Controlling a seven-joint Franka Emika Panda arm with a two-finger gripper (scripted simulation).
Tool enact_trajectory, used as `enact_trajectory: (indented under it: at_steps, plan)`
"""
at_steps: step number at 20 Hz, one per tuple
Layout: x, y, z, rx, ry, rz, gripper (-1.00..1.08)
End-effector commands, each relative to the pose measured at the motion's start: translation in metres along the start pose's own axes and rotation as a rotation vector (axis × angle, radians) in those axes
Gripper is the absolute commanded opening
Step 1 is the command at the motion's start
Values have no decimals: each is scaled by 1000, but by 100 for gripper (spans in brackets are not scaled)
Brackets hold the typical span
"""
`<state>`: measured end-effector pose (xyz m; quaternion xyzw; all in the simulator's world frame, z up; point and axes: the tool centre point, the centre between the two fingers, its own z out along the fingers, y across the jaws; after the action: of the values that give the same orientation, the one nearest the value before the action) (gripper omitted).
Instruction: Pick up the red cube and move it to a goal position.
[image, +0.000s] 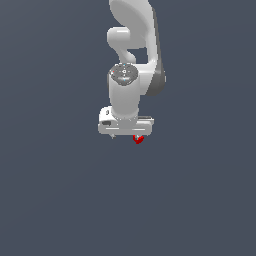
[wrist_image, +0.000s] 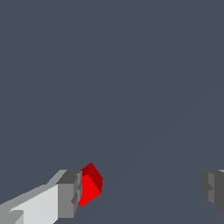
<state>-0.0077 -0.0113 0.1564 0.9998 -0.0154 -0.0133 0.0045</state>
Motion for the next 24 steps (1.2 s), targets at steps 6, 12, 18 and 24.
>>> enact_trajectory:
  at_steps: [6, 12, 18, 24]
  plan:
    - [-3, -4, 5, 0, 1, -25, 100]
    - [-13, -17, 26, 1, 6, -121, 100]
    - [-34, -38, 62, 2, 14, -284, 100]
    - [-60, -56, 102, 4, 22, -460, 100]
